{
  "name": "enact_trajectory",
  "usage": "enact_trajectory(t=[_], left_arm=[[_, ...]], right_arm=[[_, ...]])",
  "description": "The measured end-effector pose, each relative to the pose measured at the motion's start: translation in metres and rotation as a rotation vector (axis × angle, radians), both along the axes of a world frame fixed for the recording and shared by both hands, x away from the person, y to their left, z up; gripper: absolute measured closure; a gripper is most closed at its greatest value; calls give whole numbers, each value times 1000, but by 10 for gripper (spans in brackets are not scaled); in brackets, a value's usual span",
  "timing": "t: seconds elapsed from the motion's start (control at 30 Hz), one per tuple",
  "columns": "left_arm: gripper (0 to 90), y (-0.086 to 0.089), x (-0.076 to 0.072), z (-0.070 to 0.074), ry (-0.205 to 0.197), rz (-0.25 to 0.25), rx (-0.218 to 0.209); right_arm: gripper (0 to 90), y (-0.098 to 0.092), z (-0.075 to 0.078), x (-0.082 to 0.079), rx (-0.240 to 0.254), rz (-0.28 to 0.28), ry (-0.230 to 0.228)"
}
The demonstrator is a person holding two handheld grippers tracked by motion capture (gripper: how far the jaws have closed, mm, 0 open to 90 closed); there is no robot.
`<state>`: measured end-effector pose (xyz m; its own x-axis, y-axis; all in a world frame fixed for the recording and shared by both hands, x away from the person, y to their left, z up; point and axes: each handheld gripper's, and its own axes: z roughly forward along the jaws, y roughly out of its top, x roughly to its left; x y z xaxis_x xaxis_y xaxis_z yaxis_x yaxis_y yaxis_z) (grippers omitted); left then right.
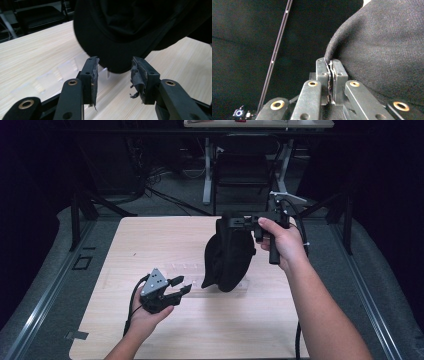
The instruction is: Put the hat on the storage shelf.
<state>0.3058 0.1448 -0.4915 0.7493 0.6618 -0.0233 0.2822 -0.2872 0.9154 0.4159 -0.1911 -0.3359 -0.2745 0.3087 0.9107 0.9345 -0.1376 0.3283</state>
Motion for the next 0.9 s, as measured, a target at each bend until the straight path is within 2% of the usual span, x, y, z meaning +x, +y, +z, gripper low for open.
enact_trajectory(t=[0.17,0.37,0.47,0.6,0.77,0.9], left_arm=[[598,-17,3,0,-7,-25,13],[606,-37,8,-5,2,-57,17],[607,-40,10,-5,8,-56,8],[605,-39,8,-4,-4,-53,-3],[593,-39,5,-2,0,-74,3],[584,-44,2,1,-19,-91,6]], right_arm=[[870,2,0,0,0,-4,-2],[869,4,0,0,0,-12,-3],[869,3,-1,0,-5,-19,-8],[869,3,0,0,-4,-29,-8],[869,3,0,0,-3,-32,-7],[869,5,-1,0,2,-31,-9]])
